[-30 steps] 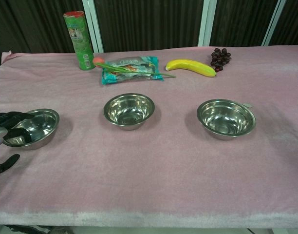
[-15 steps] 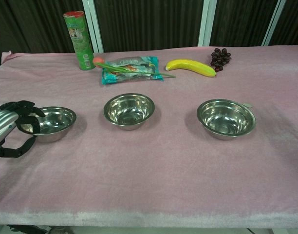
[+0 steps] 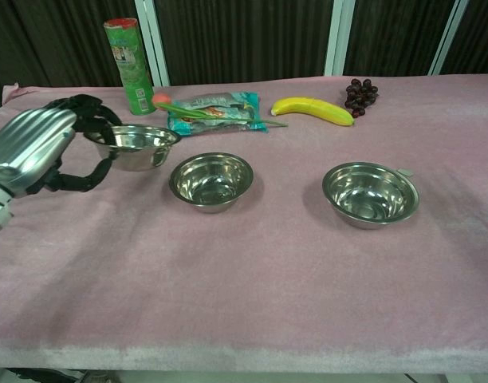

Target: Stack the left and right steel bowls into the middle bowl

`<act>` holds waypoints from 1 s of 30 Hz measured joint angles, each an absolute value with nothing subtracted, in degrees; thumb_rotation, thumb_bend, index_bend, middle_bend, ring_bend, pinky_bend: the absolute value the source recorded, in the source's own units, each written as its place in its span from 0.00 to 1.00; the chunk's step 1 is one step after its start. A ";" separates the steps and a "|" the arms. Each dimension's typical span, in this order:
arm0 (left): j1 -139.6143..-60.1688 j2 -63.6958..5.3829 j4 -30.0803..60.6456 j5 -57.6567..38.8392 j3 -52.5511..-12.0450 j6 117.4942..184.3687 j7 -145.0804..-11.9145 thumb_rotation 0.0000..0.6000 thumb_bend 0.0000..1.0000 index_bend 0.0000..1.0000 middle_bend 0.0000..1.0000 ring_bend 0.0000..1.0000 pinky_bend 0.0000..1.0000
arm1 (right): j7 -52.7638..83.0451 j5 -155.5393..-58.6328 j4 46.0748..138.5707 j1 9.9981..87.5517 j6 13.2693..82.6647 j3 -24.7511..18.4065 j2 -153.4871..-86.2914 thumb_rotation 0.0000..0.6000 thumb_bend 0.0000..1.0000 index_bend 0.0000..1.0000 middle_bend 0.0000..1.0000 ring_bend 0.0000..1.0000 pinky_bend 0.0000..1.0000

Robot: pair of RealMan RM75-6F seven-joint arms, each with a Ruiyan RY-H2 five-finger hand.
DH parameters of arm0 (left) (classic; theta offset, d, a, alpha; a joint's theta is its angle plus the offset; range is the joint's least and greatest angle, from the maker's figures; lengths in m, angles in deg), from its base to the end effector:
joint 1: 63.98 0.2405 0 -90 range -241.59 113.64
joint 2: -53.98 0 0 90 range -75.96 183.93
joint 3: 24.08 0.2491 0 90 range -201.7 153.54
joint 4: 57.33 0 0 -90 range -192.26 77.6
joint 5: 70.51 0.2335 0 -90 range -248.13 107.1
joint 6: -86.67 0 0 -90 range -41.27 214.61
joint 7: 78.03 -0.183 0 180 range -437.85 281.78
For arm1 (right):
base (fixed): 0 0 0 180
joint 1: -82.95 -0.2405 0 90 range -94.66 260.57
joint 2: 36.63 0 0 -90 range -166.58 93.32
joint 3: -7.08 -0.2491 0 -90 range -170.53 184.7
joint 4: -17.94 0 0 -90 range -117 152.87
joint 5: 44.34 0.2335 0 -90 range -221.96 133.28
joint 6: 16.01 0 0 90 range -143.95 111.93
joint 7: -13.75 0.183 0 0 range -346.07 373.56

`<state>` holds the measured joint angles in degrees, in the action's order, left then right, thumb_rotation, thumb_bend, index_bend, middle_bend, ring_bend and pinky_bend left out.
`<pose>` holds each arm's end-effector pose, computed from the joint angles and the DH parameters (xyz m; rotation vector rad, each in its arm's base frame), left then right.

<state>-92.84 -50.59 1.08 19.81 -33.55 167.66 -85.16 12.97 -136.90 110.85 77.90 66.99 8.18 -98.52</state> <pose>-0.1809 0.3453 -0.0414 -1.5899 -0.6111 -1.2176 -0.3061 -0.2043 0.1199 1.5567 -0.8979 0.8637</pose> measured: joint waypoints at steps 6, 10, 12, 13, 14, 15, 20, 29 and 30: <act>-96.53 -54.20 1.36 19.15 -34.15 163.33 -88.73 1.00 0.43 0.69 0.28 0.12 0.16 | 13.79 -136.73 110.69 78.09 67.39 8.07 -98.18 1.00 0.33 0.00 0.00 0.00 0.00; -98.65 -58.03 -2.34 18.14 -34.30 160.23 -91.18 1.00 0.43 0.66 0.27 0.12 0.16 | 14.56 -136.70 110.53 78.29 67.88 7.97 -97.85 1.00 0.33 0.00 0.00 0.00 0.00; -99.66 -59.95 -4.51 17.47 -34.41 158.89 -91.71 1.00 0.43 0.62 0.26 0.12 0.16 | 14.99 -136.68 110.44 78.38 68.06 7.94 -97.68 1.00 0.33 0.00 0.00 0.00 0.00; -100.03 -60.67 -5.37 17.16 -34.44 158.36 -91.92 1.00 0.42 0.56 0.25 0.11 0.16 | 15.16 -136.70 110.39 78.42 68.17 7.93 -97.60 1.00 0.33 0.00 0.00 0.00 0.00; -100.35 -61.33 -6.11 16.78 -34.47 157.83 -92.11 1.00 0.42 0.50 0.24 0.10 0.16 | 15.25 -136.72 110.33 78.47 68.31 7.91 -97.54 1.00 0.33 0.00 0.00 0.00 0.00; -100.68 -61.95 -6.70 16.26 -34.47 157.26 -92.31 1.00 0.42 0.38 0.22 0.09 0.16 | 15.41 -136.76 110.28 78.52 68.41 7.91 -97.46 1.00 0.33 0.00 0.00 0.00 0.00; -100.82 -62.08 -6.50 15.77 -34.19 157.02 -92.76 1.00 0.42 0.06 0.15 0.04 0.16 | 16.14 -136.89 110.14 78.65 68.73 7.88 -97.21 1.00 0.33 0.00 0.00 0.00 0.00; -98.83 -55.90 4.28 14.43 -32.73 155.78 -94.98 1.00 0.39 0.00 0.00 0.00 0.15 | 16.23 -137.99 109.82 78.81 69.09 8.25 -96.96 1.00 0.33 0.00 0.00 0.00 0.00; -98.26 -53.86 7.50 14.19 -32.35 155.73 -96.01 1.00 0.39 0.00 0.00 0.00 0.15 | 16.03 -137.96 109.83 78.78 68.90 8.32 -96.98 1.00 0.33 0.00 0.00 0.00 0.00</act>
<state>-98.26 -53.86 7.50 14.19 -32.35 155.73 -96.01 16.03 -137.96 109.83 78.78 68.90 8.32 -96.98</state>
